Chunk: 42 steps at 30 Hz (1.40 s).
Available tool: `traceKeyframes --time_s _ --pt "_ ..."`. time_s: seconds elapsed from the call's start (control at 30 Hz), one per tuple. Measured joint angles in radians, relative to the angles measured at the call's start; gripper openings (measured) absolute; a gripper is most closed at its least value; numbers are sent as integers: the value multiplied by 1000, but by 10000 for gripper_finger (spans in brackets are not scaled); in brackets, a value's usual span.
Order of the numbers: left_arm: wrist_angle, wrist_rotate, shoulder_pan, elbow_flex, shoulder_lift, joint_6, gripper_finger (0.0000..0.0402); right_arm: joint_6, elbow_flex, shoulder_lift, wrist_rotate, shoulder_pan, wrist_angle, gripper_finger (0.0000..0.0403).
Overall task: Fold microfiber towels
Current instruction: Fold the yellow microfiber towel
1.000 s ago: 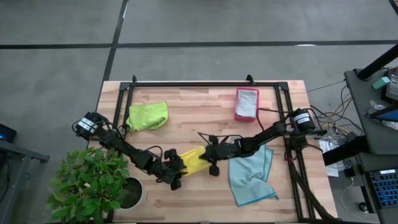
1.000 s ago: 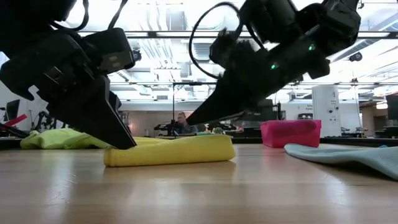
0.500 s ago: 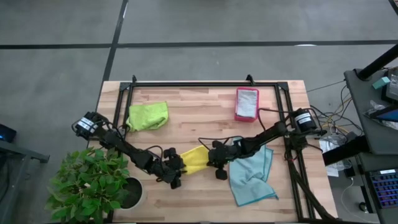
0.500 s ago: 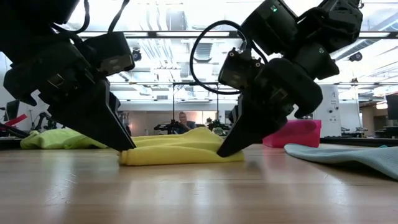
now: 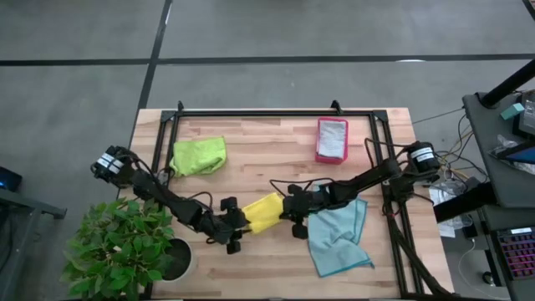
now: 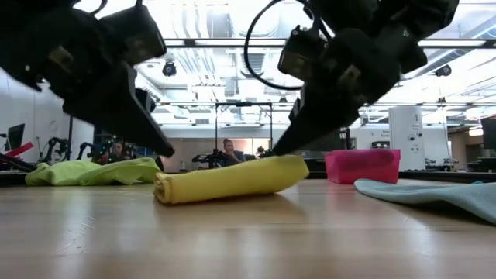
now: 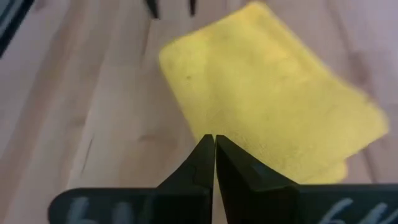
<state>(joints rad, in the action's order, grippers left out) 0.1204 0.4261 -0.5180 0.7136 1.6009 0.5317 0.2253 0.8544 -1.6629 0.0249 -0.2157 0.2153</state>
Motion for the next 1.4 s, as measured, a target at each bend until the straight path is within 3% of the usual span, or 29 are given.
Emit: traceKeyframes --time_s 0.2,0.67,0.87,1.1,1.4 --pt "-5 102 2 0 -21 -65 114 -15 1 -15 -198 8 21 9" --pt "-21 135 13 -7 -10 -66 114 -9 1 -14 -182 15 -46 9" --pt "-25 191 27 -11 20 -66 114 -59 3 -35 -185 58 160 9" --pt "-23 210 48 -14 62 -37 114 -54 17 -178 -184 148 429 9" --pt "-35 195 52 -25 92 18 114 -16 92 -336 -190 184 429 9"
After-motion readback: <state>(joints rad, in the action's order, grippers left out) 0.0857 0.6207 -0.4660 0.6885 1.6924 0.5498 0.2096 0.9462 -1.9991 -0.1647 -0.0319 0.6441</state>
